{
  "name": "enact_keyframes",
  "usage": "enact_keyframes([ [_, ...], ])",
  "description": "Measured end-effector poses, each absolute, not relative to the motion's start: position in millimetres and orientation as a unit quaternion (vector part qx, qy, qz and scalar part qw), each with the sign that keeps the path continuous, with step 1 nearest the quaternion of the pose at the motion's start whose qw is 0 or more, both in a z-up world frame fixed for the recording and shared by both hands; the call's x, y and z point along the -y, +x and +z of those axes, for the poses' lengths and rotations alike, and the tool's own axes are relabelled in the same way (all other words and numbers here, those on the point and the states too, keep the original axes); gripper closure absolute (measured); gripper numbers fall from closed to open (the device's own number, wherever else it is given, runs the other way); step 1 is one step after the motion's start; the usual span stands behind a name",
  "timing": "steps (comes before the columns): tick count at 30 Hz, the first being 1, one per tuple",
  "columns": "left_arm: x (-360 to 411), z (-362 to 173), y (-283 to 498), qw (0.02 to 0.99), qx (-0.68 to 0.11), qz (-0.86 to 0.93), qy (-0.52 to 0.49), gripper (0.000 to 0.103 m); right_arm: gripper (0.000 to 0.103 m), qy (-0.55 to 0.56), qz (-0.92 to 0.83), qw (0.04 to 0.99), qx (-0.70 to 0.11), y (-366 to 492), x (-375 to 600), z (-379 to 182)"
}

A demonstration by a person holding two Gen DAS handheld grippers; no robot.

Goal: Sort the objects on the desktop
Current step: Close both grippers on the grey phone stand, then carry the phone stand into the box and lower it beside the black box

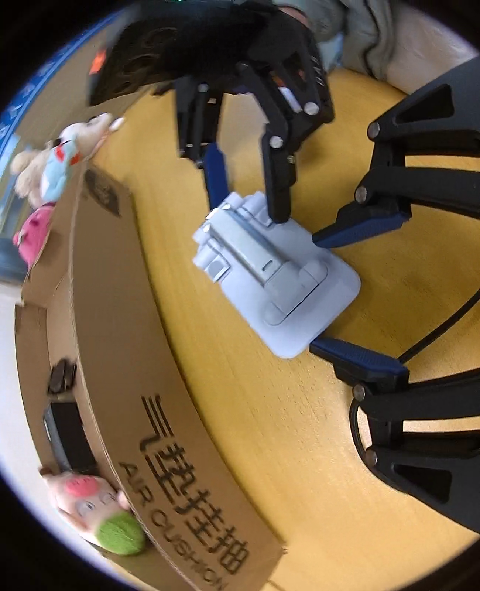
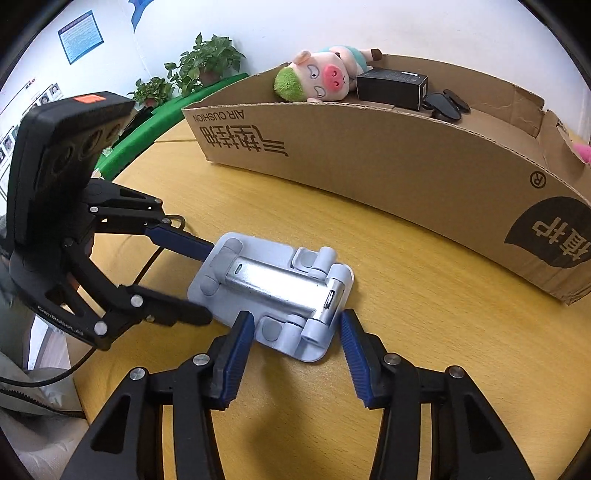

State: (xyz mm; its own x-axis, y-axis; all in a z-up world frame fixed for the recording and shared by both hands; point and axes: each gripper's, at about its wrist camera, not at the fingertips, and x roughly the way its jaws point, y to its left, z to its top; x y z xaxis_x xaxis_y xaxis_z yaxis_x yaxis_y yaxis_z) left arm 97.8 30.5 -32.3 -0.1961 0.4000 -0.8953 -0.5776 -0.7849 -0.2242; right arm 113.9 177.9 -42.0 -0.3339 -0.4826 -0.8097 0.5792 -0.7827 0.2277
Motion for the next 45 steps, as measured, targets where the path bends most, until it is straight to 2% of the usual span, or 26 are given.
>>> enact_keyframes([
  [2, -23, -31, 92, 0.313, -0.048, 0.768, -0.556, 0.063, 0.056, 0.477, -0.815, 0.324, -0.048, 116, -179, -42],
  [9, -23, -25, 93, 0.298, -0.038, 0.786, -0.541, 0.065, 0.056, 0.475, -0.821, 0.314, -0.041, 118, -178, -41],
  [10, -22, -23, 89, 0.290, -0.041, 0.792, -0.536, 0.066, 0.060, 0.471, -0.824, 0.314, -0.036, 119, -180, -39],
  [12, -18, -15, 89, 0.283, -0.032, 0.803, -0.524, 0.066, 0.066, 0.458, -0.830, 0.319, -0.020, 120, -185, -30],
  [26, -21, 69, 71, 0.274, -0.048, 0.864, -0.419, 0.067, 0.066, 0.373, -0.872, 0.315, -0.015, 117, -181, 40],
  [35, -22, 112, 0, 0.293, -0.037, 0.879, -0.375, 0.068, 0.066, 0.311, -0.904, 0.288, -0.057, 58, -179, 104],
  [45, -25, 91, -105, 0.265, -0.053, 0.867, -0.419, 0.067, 0.066, 0.353, -0.892, 0.280, -0.046, -58, -173, 97],
])
